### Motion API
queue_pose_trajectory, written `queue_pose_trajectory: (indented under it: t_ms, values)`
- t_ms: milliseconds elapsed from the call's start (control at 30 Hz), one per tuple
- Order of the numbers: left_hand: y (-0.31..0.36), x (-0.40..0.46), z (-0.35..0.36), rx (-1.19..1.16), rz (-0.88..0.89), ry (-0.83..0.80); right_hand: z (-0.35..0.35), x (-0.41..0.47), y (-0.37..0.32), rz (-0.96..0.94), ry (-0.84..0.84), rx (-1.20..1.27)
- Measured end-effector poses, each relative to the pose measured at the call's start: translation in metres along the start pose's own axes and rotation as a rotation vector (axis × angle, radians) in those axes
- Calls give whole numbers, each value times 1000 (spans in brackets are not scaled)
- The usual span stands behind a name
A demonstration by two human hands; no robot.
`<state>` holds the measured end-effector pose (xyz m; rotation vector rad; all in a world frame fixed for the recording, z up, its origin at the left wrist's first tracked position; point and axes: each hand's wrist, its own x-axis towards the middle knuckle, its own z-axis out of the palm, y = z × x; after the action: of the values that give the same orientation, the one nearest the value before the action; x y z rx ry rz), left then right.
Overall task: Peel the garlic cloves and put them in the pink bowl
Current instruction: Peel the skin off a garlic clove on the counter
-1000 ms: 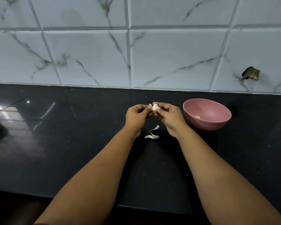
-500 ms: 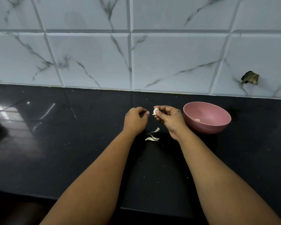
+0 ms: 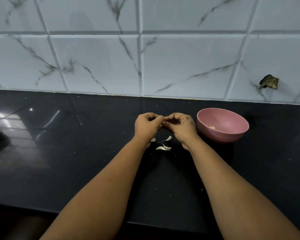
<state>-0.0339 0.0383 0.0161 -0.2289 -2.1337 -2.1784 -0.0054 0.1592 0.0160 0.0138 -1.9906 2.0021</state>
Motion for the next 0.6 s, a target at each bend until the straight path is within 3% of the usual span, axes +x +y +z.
queue_pose_trajectory:
  t_ms: [167, 467, 533, 600]
  values:
    - [1, 4, -1, -256, -134, 56, -1, 1, -3, 22, 7, 126]
    - [-5, 10, -3, -331, -160, -5, -2, 4, -1, 110, -13, 305]
    - [-4, 13, -6, -237, -151, 49, -2, 5, -1, 118, 4, 318]
    - [-6, 15, -12, 58, -124, 81, -3, 6, 0, 125, 14, 306]
